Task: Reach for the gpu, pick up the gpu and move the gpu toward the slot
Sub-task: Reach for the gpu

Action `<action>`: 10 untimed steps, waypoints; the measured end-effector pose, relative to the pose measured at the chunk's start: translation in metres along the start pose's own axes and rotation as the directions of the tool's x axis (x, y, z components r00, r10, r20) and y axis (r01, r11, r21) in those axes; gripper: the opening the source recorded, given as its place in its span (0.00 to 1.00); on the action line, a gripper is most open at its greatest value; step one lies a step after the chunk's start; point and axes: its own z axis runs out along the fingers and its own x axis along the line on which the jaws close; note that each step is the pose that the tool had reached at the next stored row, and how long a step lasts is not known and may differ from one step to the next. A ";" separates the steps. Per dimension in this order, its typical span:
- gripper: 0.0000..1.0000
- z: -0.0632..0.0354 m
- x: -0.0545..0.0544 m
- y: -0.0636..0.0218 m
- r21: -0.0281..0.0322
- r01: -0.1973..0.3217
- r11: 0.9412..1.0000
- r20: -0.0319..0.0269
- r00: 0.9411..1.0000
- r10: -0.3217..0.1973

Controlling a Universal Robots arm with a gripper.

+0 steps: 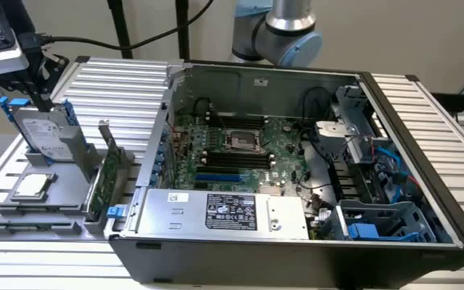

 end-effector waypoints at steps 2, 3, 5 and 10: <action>0.11 0.0000 0.000 0.0000 0.000 0.000 1.000 0.000 1.000 0.000; 0.11 0.0000 0.000 0.0000 0.000 0.000 1.000 0.000 1.000 0.000; 0.11 0.0000 0.000 0.0000 0.000 0.000 1.000 0.000 1.000 0.000; 0.11 0.0000 0.000 0.0000 0.000 0.000 1.000 0.000 1.000 0.000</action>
